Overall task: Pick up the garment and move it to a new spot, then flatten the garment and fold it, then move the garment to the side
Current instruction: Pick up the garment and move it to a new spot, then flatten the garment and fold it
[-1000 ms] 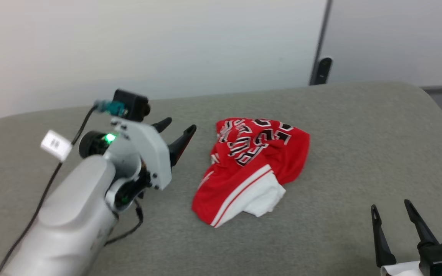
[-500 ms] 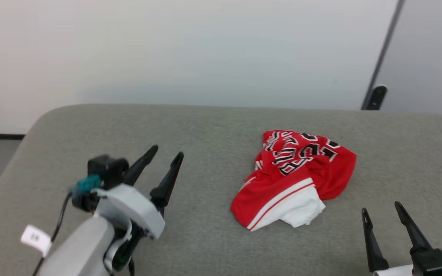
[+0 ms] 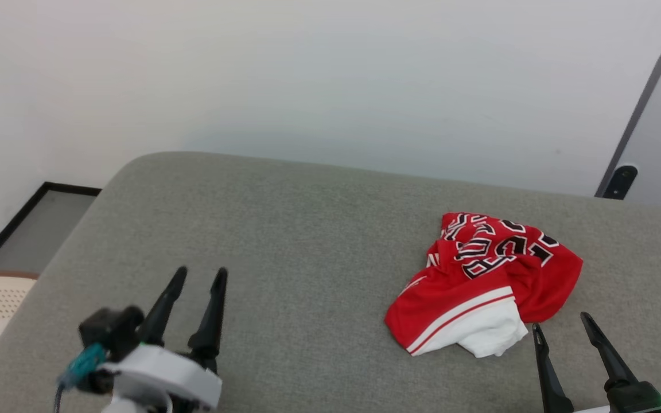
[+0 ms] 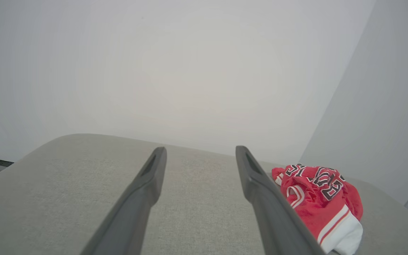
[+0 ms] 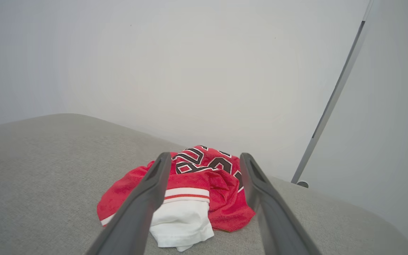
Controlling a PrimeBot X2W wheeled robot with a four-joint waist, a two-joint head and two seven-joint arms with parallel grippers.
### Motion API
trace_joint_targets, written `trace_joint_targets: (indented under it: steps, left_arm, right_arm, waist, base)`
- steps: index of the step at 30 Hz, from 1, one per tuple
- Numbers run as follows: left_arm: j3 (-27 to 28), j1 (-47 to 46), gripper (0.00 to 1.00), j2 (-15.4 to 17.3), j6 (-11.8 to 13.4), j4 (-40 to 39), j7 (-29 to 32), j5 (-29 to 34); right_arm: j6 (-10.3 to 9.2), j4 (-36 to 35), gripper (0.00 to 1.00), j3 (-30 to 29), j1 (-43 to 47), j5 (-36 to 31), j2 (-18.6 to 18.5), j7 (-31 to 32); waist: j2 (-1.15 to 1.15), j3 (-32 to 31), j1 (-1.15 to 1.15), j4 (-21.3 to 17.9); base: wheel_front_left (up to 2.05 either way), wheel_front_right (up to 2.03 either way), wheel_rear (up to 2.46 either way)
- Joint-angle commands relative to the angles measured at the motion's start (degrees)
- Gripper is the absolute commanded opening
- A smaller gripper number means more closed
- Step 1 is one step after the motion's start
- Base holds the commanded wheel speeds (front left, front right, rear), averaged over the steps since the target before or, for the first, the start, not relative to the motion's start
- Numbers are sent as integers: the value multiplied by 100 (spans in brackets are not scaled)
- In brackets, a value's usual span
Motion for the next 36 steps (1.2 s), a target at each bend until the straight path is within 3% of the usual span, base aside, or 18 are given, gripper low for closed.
trace_joint_targets:
  steps: [1, 5, 12, 29, 36]
  left_arm:
    - [286, 286, 100, -152, 17, -144, -1, 201]
    - [804, 733, 100, -455, -123, -422, -2, 684]
    - [1243, 1060, 100, -797, -344, -486, -2, 1243]
    - [1620, 1057, 100, -1114, -541, -429, -3, 1602]
    - [1645, 947, 100, -1149, -550, -344, -3, 1623]
  right_arm:
    - [-6, -31, 100, 25, 43, 26, 12, -6]
    - [-6, -51, 100, 31, 109, 59, 11, -6]
    - [-6, -46, 100, 111, 83, 83, 11, -6]
    - [-6, 1, 100, -303, 74, -28, 11, -6]
    - [-6, 321, 100, -232, -67, -132, 8, -6]
  waist:
    - [0, -78, 0, 94]
    - [0, -116, 0, 143]
    - [0, -88, 0, 99]
    - [0, 147, 0, -597]
    - [0, 189, 0, -556]
  base:
    - [0, 0, 0]
    - [0, 0, 0]
    - [0, 0, 0]
    - [0, 0, 0]
    - [0, 0, 0]
